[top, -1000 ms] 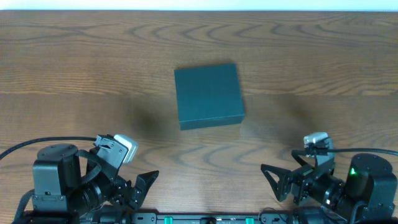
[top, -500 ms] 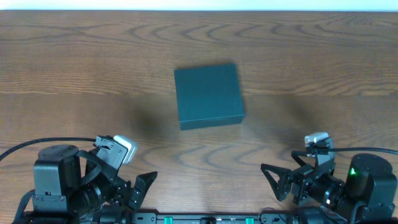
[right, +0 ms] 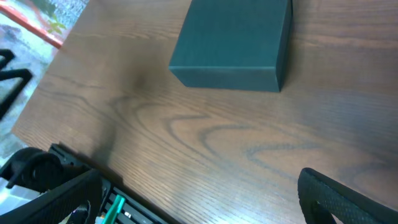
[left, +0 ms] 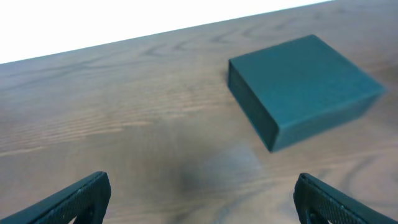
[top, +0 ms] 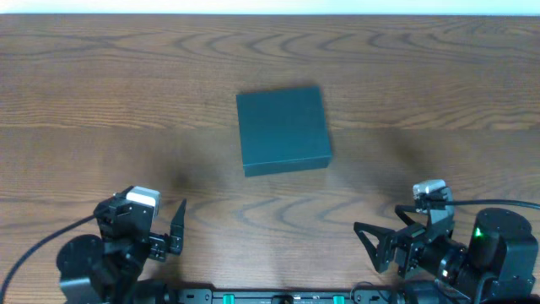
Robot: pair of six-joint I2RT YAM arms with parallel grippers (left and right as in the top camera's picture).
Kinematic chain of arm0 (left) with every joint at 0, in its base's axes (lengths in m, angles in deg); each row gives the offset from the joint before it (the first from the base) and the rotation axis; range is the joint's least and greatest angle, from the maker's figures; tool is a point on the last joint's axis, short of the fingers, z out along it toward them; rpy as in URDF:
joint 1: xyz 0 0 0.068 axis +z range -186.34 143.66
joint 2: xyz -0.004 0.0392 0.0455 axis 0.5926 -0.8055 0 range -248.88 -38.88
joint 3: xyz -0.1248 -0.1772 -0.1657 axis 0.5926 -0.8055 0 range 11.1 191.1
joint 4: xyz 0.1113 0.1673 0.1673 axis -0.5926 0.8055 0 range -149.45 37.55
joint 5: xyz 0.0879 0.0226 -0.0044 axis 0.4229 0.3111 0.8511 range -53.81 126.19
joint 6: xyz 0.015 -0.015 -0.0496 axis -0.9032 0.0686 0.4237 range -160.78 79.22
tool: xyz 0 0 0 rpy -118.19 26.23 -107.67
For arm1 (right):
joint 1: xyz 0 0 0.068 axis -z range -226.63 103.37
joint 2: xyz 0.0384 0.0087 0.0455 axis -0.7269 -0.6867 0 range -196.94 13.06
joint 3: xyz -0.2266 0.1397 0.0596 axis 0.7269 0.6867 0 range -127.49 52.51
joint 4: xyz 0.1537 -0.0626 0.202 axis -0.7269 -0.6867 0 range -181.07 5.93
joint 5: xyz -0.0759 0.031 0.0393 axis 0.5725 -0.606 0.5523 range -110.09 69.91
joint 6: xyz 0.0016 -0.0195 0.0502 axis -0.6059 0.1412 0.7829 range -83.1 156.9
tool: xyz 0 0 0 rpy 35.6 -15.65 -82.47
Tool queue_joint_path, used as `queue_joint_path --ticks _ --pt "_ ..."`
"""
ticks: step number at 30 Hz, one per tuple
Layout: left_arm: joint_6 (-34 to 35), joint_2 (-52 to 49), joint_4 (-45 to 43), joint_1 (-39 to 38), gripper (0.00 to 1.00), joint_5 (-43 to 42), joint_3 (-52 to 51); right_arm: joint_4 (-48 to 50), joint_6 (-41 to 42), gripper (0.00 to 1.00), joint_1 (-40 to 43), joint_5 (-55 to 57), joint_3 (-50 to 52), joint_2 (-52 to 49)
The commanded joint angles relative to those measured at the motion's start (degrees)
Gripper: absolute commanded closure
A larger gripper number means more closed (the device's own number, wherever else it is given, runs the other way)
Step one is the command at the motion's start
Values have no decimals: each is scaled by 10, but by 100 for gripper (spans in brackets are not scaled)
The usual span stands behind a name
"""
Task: Pack container
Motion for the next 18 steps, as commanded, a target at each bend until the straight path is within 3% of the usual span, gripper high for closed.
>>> queue_joint_path --ticks 1,8,18 --pt "31 52 -42 8 5 9 -73 0 6 1 -4 -7 1 2" --pt "70 108 -163 8 5 -2 -203 0 6 1 -4 -7 1 2" --pt "83 137 -242 8 5 -38 -289 0 6 1 -4 -7 1 2"
